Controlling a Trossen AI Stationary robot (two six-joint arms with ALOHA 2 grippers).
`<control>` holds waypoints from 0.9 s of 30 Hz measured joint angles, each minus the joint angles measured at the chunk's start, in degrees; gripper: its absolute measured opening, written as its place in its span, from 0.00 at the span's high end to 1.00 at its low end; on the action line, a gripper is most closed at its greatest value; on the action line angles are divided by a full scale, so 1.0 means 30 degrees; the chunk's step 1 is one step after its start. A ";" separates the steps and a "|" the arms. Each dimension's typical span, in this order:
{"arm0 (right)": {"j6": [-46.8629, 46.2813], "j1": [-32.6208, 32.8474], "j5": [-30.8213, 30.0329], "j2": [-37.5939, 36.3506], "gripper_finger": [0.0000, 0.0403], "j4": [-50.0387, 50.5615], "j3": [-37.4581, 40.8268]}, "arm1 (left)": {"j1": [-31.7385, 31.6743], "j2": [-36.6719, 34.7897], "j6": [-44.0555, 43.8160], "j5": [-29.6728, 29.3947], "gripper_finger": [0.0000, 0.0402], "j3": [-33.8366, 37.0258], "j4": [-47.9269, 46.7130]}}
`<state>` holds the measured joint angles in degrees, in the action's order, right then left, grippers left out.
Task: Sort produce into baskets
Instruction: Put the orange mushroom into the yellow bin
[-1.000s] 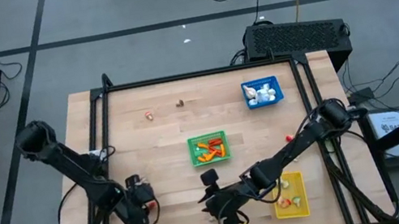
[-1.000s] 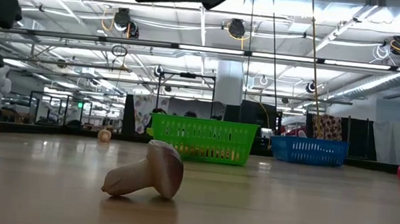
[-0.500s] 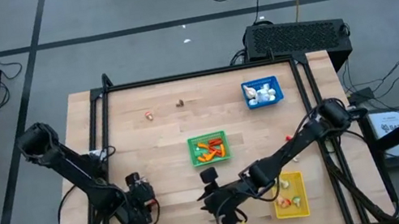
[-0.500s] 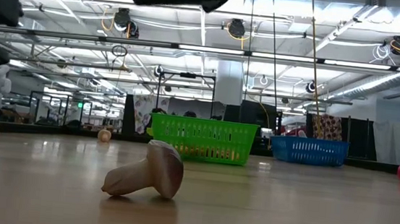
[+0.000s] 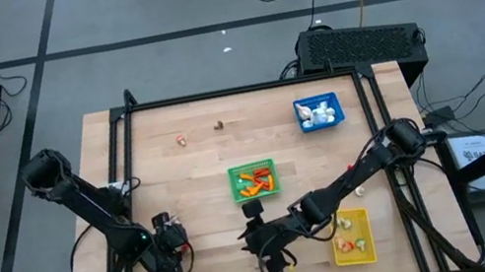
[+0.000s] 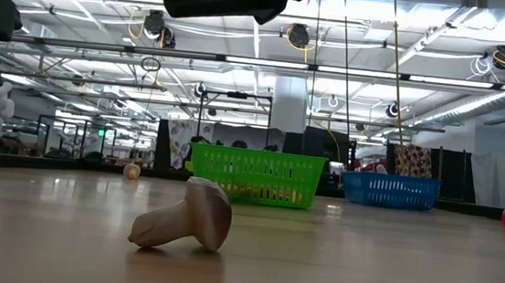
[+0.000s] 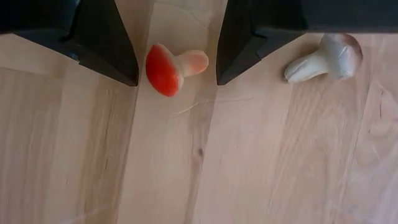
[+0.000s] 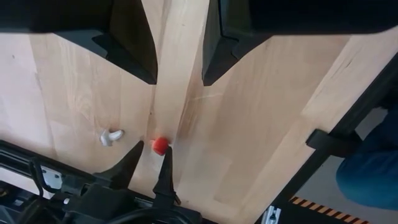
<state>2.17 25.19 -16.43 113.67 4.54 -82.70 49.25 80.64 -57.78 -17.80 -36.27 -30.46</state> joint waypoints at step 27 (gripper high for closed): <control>0.0127 -0.0017 0.0037 0.0042 0.71 -0.0803 0.0000 | -0.0036 0.1526 0.3422 -0.1463 0.82 -0.0699 0.2413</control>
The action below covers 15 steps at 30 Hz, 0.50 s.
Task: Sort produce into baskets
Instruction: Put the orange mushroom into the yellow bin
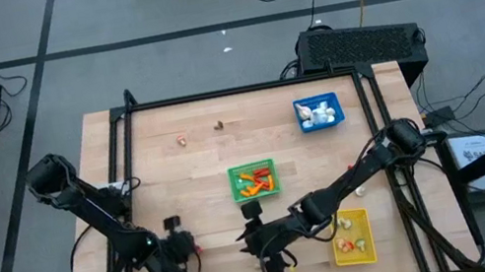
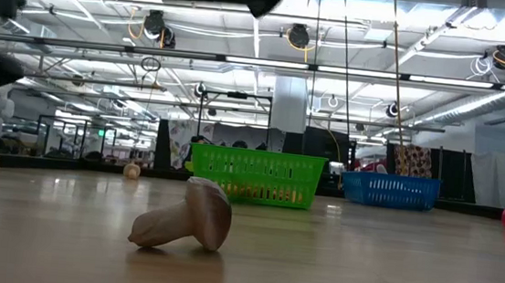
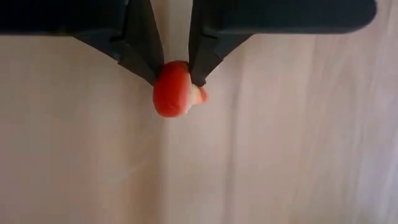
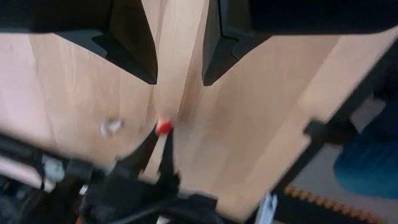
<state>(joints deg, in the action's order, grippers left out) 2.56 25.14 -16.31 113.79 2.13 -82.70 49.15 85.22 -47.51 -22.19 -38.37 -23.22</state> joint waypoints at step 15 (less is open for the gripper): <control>0.5948 -0.0158 0.2430 0.3005 0.71 -0.7370 -0.0022 | -0.1344 -0.0025 0.8989 -0.0751 0.82 -0.0022 0.9949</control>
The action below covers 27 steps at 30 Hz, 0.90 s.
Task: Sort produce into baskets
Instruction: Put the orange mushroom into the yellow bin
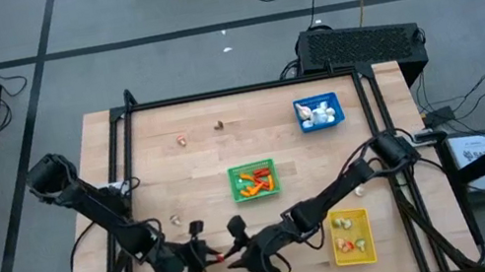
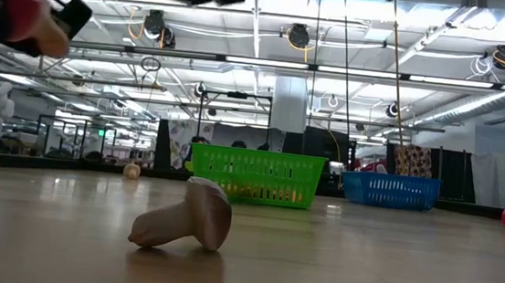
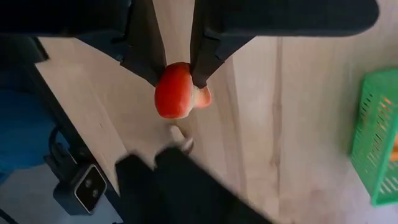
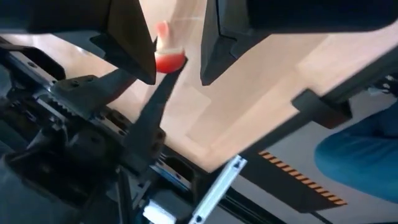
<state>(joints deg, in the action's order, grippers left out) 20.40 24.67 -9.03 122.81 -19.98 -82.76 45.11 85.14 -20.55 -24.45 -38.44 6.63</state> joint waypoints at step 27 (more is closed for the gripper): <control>-0.3812 -0.0845 0.0659 0.0049 0.71 0.0516 0.0000 | -0.0644 -0.0015 0.0616 0.0211 0.82 -0.0015 0.0657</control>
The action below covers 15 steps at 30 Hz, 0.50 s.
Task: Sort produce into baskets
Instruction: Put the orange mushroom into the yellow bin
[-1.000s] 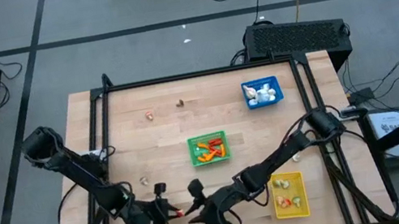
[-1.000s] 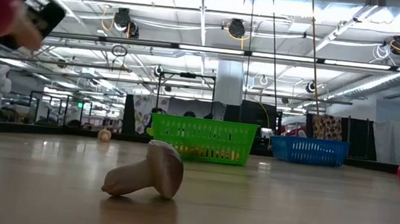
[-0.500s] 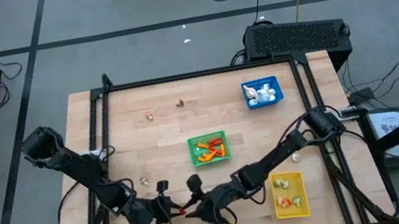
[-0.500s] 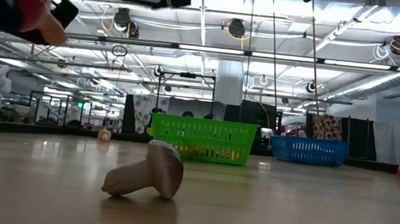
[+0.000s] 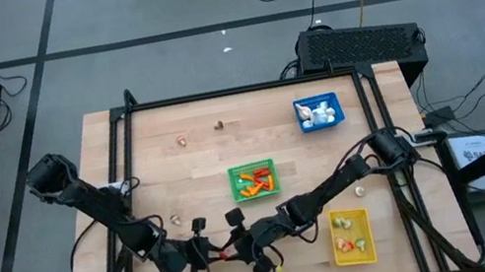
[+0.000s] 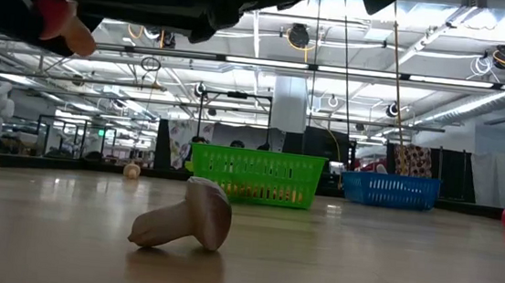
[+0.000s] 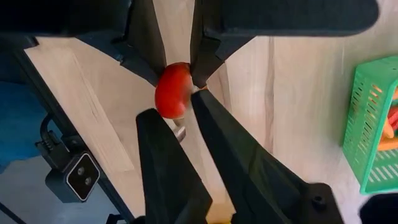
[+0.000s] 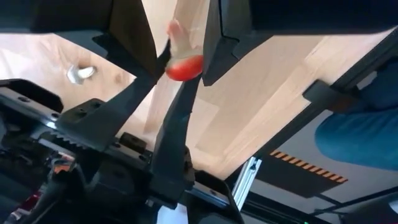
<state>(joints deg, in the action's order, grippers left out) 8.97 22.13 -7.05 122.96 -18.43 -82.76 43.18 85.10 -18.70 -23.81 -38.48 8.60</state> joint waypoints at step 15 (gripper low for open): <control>-0.0821 -0.0248 -0.0036 0.0000 0.75 0.0428 0.0000 | -0.0045 0.0000 -0.0013 -0.0183 0.82 0.0000 -0.0095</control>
<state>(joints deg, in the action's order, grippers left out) 6.50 21.39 -7.16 122.96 -17.15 -82.76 43.05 85.10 -18.74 -24.36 -38.48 8.32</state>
